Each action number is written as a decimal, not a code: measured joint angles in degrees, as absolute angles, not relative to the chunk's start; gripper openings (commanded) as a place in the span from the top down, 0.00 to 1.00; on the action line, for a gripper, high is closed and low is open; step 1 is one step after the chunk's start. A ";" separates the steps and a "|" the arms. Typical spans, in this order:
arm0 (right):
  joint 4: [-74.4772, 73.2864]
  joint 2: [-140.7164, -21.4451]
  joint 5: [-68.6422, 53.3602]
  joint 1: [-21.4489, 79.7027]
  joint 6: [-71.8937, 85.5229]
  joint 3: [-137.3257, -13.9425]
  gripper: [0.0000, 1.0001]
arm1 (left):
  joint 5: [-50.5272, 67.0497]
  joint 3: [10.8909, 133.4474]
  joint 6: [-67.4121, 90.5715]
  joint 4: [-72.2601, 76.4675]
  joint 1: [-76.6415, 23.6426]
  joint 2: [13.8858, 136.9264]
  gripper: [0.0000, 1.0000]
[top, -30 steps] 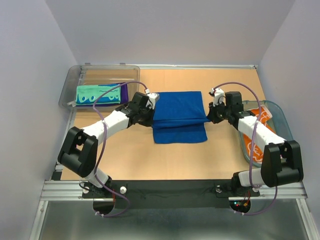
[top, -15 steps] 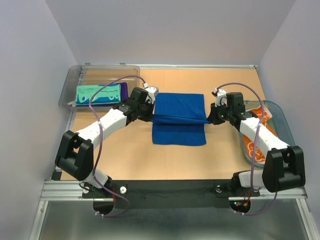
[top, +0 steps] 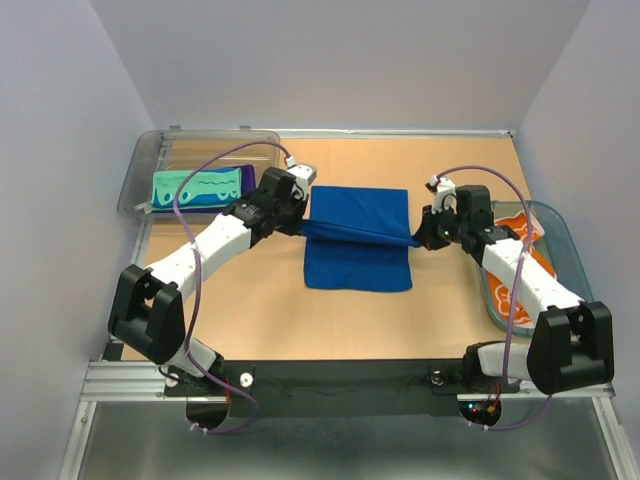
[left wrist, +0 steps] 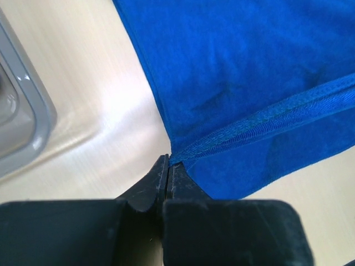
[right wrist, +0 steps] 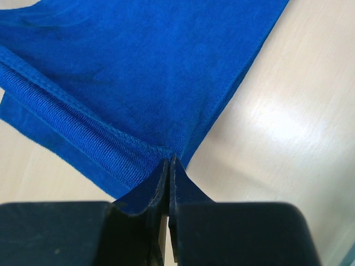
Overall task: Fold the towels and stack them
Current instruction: Fold the towel
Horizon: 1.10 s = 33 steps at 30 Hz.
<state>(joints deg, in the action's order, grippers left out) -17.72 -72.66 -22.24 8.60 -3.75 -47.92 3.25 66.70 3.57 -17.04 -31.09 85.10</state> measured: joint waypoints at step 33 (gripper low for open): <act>-26.15 -78.78 -24.71 8.58 -1.39 -53.17 0.50 | 13.10 47.77 17.98 -11.25 -35.83 71.53 0.29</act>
<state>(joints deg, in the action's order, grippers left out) -26.15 -78.78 -24.71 8.58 -1.39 -53.17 13.10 47.77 17.98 -11.25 -35.83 71.53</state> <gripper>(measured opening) 0.505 0.745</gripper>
